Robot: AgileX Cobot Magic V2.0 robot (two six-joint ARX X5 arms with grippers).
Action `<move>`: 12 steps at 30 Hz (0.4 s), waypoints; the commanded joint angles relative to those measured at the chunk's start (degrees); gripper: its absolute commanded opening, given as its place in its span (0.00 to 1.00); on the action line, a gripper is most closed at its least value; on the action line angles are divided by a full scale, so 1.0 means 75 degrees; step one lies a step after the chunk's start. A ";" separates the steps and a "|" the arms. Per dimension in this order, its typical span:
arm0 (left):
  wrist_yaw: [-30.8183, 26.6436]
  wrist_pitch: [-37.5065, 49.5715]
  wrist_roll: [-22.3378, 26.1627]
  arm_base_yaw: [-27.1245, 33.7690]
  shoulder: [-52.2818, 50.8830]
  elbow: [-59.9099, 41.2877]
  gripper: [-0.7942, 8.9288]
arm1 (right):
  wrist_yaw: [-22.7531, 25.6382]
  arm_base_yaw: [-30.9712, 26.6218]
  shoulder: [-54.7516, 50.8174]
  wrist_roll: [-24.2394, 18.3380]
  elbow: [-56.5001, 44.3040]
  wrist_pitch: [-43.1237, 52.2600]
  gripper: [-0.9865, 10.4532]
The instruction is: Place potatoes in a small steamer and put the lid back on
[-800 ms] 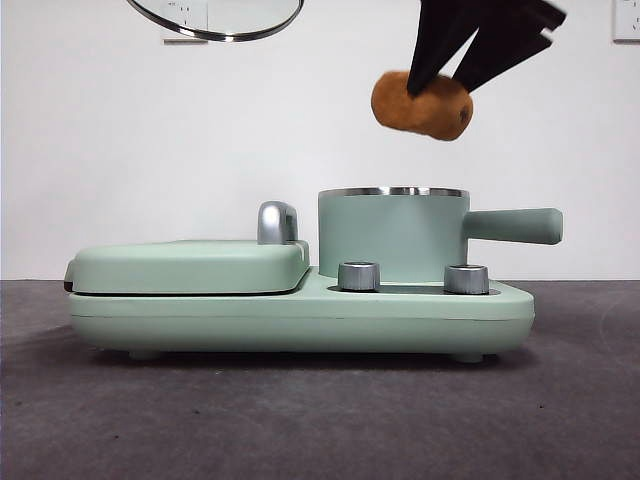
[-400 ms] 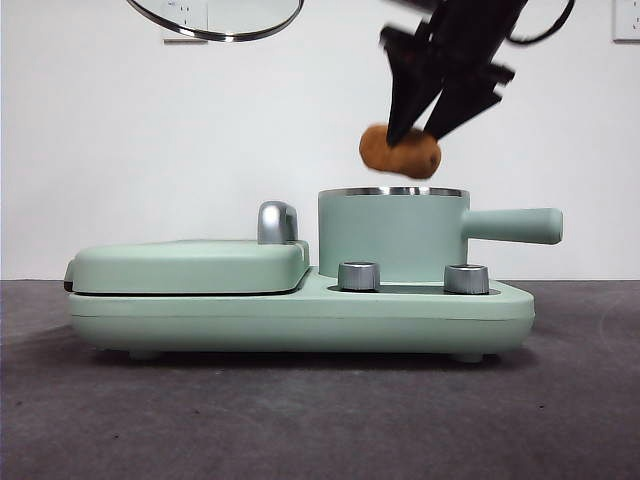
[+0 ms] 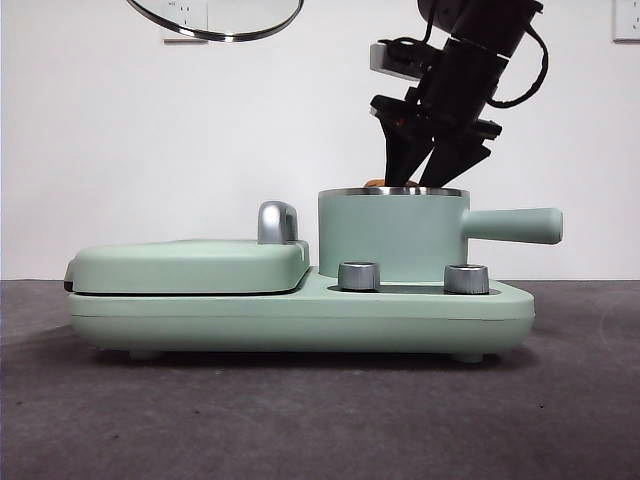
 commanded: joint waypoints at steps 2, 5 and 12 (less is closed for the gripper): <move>0.0015 0.0207 0.0047 -0.0020 -0.0035 0.0166 0.10 | -0.0026 0.0020 0.0323 -0.0087 0.0198 0.0061 0.26; 0.0015 0.0207 0.0044 -0.0020 -0.0035 0.0166 0.10 | -0.0029 0.0023 0.0326 -0.0087 0.0198 0.0079 0.26; 0.0015 0.0207 0.0041 -0.0020 -0.0035 0.0166 0.10 | -0.0032 0.0023 0.0341 -0.0090 0.0198 0.0114 0.26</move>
